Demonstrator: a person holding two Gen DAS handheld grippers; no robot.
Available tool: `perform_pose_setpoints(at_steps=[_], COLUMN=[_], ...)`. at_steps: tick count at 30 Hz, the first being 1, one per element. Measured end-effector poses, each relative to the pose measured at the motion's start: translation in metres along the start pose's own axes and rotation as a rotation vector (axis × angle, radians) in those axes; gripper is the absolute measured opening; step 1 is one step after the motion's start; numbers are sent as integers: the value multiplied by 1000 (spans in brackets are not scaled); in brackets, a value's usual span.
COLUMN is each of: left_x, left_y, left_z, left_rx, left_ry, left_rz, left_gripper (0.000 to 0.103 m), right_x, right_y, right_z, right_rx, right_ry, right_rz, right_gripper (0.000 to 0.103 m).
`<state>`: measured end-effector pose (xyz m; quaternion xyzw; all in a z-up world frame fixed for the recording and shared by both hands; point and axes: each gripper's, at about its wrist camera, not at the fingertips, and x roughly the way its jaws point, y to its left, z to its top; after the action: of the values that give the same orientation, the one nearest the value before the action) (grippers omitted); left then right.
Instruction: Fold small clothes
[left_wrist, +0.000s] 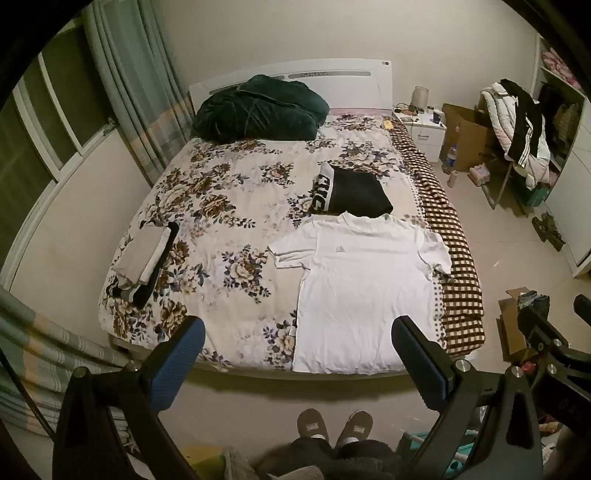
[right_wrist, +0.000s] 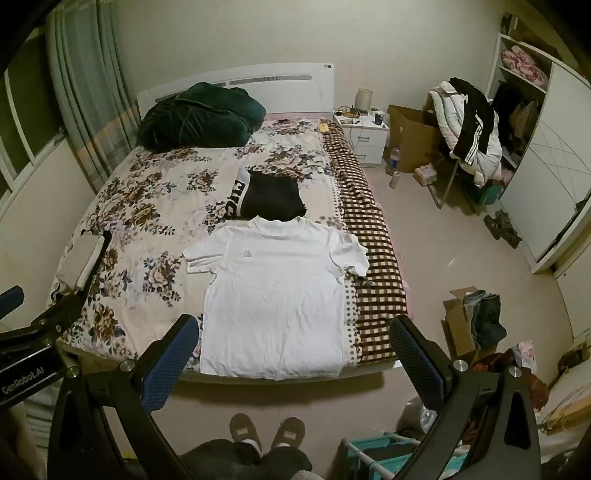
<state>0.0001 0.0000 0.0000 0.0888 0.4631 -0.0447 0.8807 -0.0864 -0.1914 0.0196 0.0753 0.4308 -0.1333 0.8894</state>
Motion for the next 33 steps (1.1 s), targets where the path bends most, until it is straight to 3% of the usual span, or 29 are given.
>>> perform_pose_setpoints(at_steps=[33], left_x=[-1], left_y=[2], left_z=[3], left_rx=[-7], left_ry=[-15], left_rz=[-11], left_gripper=[103], right_x=[-3], right_y=[2], right_z=[1], right_rx=[-10], right_ry=[-3], right_rz=[-14], right_gripper=[103])
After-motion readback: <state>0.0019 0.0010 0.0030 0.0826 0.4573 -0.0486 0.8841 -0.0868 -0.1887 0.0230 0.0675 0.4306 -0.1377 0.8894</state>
